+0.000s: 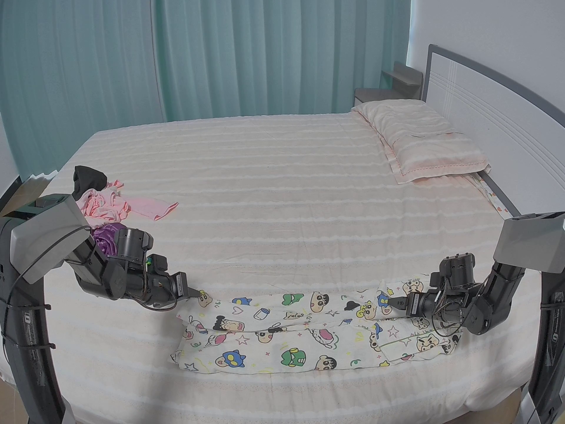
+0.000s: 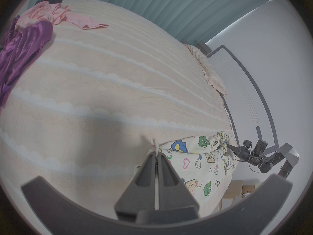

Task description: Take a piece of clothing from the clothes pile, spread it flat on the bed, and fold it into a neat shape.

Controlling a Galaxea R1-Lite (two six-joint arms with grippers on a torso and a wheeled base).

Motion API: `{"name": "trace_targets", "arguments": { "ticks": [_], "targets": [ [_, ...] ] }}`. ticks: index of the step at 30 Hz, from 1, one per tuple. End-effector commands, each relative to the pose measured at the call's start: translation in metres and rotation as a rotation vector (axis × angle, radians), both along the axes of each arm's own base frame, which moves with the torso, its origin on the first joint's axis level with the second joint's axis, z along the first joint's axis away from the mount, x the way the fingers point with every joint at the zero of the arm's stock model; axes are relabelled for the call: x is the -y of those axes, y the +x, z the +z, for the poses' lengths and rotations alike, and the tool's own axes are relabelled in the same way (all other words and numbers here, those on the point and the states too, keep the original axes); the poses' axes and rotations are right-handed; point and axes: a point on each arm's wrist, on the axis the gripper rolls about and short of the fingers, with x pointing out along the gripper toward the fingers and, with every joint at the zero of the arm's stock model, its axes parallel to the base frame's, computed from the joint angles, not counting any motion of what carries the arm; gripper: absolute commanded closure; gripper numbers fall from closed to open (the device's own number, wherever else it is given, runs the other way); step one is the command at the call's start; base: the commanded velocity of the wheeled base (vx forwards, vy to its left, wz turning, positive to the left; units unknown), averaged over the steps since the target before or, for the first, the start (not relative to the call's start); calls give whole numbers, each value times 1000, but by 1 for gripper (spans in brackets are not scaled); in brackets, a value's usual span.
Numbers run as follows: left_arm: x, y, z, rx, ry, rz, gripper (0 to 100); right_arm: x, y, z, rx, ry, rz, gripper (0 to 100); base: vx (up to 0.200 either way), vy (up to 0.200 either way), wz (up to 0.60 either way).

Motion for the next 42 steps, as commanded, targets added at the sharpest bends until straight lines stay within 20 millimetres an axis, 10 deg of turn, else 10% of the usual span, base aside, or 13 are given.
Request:
{"name": "trace_targets", "arguments": {
  "ticks": [1,33,42],
  "targets": [
    [-1,-3,19,42,-3,3,100,0,0,0,1,0,0,0,0,0,0],
    [8,3,69,-421,34,159,100,0,0,0,-1,0,-1,0,0,0,0],
    [9,3,56,-495,59,113,100,0,0,0,-1,1,-2,0,0,0,0]
  ]
}}
